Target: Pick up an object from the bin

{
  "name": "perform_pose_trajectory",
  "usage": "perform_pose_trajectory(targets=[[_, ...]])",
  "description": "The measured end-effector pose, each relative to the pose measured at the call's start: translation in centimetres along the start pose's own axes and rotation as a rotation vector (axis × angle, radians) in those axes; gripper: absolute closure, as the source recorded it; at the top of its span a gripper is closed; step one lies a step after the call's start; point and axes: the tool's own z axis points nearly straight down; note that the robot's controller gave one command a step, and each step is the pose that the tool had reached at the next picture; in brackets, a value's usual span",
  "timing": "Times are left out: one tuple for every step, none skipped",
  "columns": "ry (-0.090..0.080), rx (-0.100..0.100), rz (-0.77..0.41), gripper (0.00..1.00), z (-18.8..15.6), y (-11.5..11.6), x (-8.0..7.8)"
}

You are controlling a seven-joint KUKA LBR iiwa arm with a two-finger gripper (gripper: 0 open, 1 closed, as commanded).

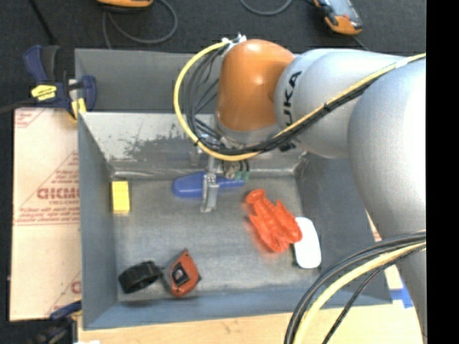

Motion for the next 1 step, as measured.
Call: perform_pose_trajectory(targets=[[-0.006,-0.001,0.002,0.0,-0.48,-0.04,-0.09]])
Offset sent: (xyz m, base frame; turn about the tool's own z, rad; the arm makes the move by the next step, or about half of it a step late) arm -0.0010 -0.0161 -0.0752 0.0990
